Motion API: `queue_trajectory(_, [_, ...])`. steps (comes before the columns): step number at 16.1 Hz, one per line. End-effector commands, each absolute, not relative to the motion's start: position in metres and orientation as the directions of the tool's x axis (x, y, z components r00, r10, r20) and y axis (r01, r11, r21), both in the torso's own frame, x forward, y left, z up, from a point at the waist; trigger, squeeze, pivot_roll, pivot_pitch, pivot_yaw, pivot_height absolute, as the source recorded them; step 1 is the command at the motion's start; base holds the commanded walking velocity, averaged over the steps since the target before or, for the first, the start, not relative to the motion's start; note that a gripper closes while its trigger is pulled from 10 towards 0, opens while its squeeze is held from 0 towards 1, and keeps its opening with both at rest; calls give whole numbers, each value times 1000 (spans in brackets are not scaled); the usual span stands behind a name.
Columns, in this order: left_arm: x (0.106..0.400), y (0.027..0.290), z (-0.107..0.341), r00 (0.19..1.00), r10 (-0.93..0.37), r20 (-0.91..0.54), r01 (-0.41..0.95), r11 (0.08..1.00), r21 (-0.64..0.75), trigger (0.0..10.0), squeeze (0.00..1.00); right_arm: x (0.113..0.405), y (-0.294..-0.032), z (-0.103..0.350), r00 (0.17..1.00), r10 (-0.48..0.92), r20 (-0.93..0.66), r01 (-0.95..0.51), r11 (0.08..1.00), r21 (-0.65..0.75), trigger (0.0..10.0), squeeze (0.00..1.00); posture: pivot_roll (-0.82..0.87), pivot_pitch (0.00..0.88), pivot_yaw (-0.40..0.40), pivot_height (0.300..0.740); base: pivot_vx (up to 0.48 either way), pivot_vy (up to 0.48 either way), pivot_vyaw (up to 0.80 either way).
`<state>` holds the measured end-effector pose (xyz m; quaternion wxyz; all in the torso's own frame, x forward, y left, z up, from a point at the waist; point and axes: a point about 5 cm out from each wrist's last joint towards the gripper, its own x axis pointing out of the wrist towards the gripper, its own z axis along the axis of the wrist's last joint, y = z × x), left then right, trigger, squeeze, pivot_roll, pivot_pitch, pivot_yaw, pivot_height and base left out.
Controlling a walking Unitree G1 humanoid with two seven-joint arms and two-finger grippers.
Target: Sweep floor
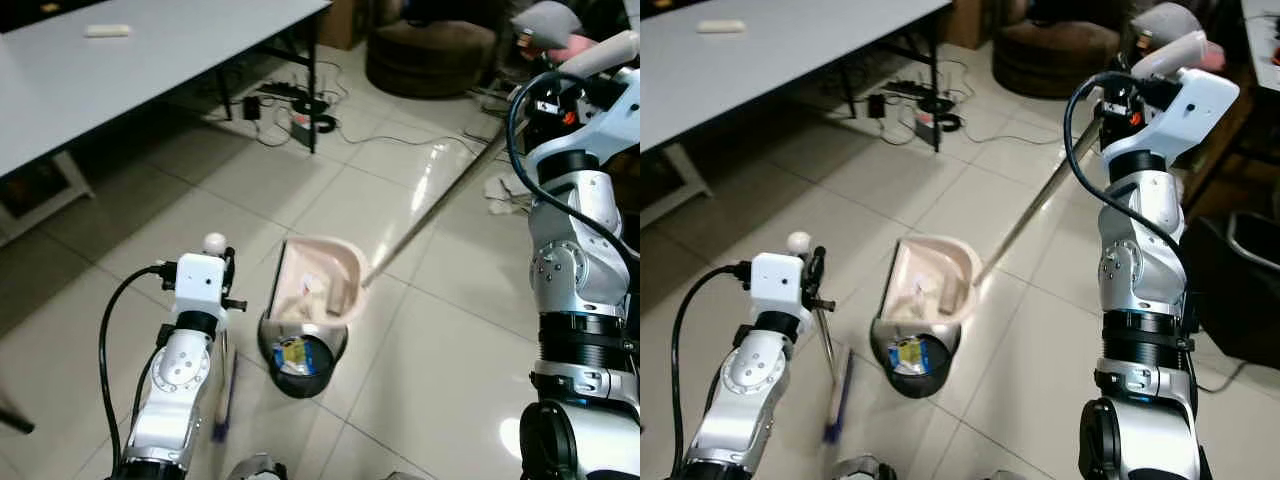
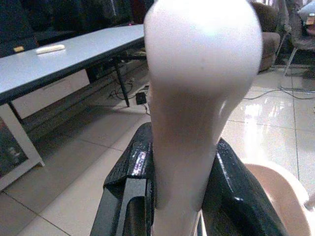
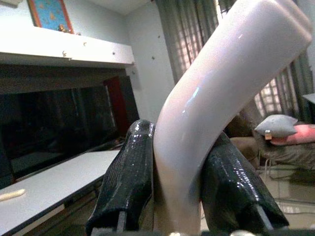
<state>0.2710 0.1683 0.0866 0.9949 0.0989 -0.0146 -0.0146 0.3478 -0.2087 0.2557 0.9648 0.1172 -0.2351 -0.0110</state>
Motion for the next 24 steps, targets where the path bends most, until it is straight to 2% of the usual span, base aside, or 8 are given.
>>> queue_trajectory(1, [273,168,93,998,-36,55,24,978,207,10000,0,348,-209,274,849,-59,525,-54,979,197,10000,0,-2,40,-3,740,0,0,0])
queue_trajectory(6, [272,168,93,998,-36,53,24,977,212,10000,0,349,-181,281,807,110,580,-163,986,40,10000,0,0,44,0,740,0,0,0])
queue_trajectory(9, [272,168,93,998,-40,50,29,976,215,10000,0,343,-142,282,710,348,612,-314,935,-167,10000,0,3,49,3,740,0,0,0])
queue_trajectory(15, [272,168,92,998,-45,46,34,975,219,10000,0,325,-80,264,536,617,576,-490,783,-384,10000,0,7,52,3,740,0,0,0])
queue_trajectory(17, [272,168,92,998,-47,45,36,975,221,10000,0,311,-52,247,432,747,505,-544,662,-515,10000,0,9,54,1,740,0,0,0])
queue_trajectory(22, [271,166,91,998,-49,40,39,974,222,10000,0,295,-34,227,346,832,434,-586,553,-593,10000,0,6,58,0,740,0,0,0])
queue_trajectory(24, [271,166,91,998,-51,39,41,974,222,10000,0,292,-32,227,332,830,447,-586,553,-592,10000,0,6,57,0,740,0,0,0])
